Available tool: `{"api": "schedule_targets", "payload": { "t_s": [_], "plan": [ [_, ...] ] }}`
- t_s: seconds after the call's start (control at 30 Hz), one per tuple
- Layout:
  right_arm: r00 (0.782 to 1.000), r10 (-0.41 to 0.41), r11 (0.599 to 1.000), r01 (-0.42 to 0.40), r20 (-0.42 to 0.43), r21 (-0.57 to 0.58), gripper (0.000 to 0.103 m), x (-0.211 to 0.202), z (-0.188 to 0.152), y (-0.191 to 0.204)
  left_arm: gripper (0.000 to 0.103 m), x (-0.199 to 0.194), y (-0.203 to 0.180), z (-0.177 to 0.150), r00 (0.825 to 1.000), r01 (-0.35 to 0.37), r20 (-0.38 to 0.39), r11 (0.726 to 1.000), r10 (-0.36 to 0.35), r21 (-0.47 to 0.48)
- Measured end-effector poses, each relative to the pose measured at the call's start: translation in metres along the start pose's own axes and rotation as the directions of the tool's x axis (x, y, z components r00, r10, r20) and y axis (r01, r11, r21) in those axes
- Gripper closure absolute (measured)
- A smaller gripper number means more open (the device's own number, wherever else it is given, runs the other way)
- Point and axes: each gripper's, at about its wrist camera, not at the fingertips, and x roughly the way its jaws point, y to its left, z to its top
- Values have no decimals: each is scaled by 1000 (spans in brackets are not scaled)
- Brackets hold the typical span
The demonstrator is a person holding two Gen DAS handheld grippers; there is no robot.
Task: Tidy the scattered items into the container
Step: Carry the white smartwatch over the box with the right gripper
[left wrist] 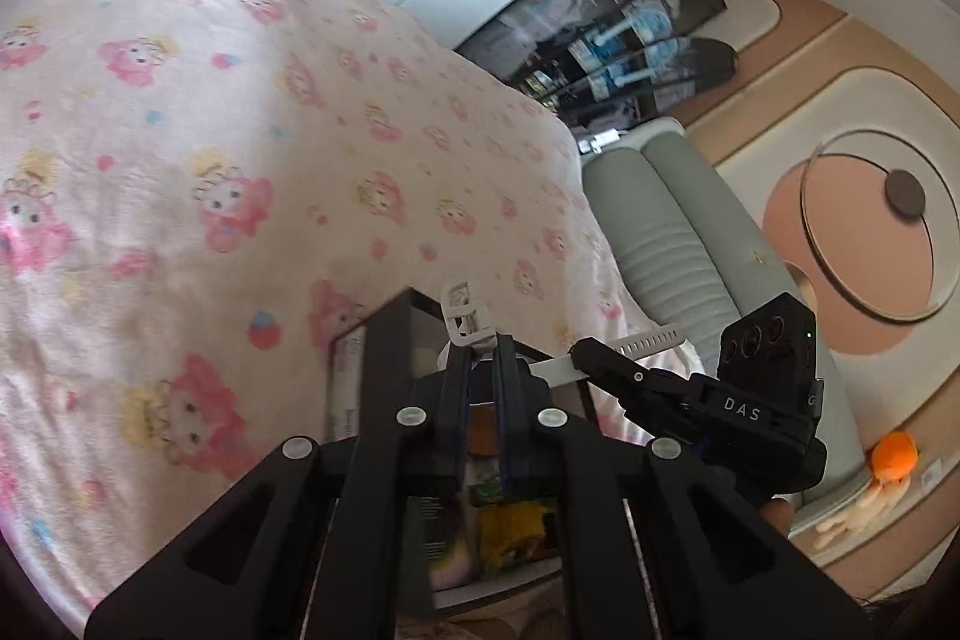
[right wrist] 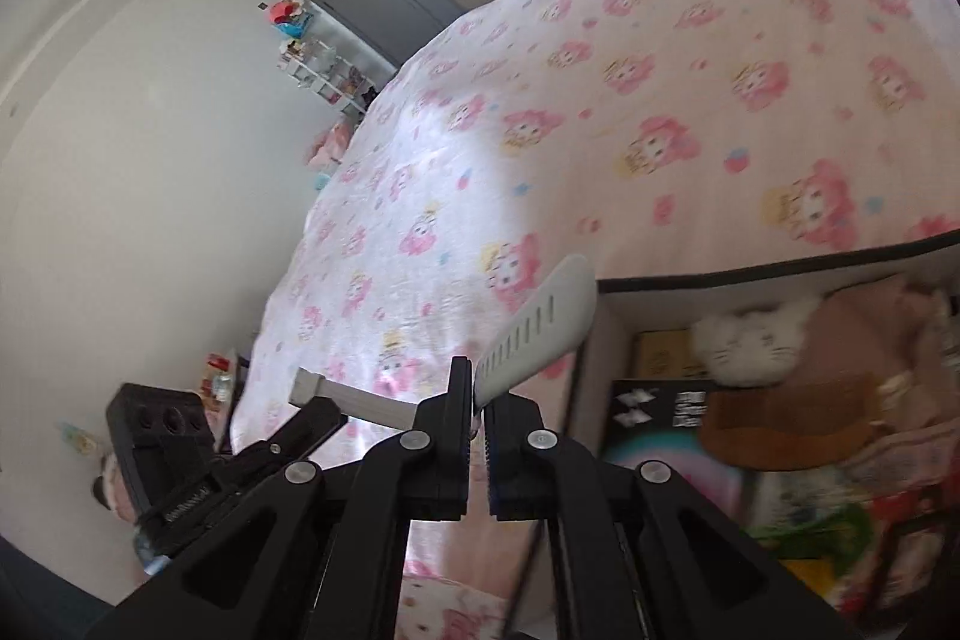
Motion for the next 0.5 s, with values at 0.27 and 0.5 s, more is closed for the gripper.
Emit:
{"api": "schedule_targets", "payload": {
  "t_s": [0.27, 0.5],
  "plan": [
    [965, -260, 961, 262, 41, -83, 100, -65, 7, -81, 98, 113, -62, -31, 976, 14, -218, 997, 1, 70],
    [949, -293, 953, 300, -113, 50, 99, -44, -12, -160, 97, 162, -49, -61, 938, -102, -322, 990, 130, 102]
  ]
}}
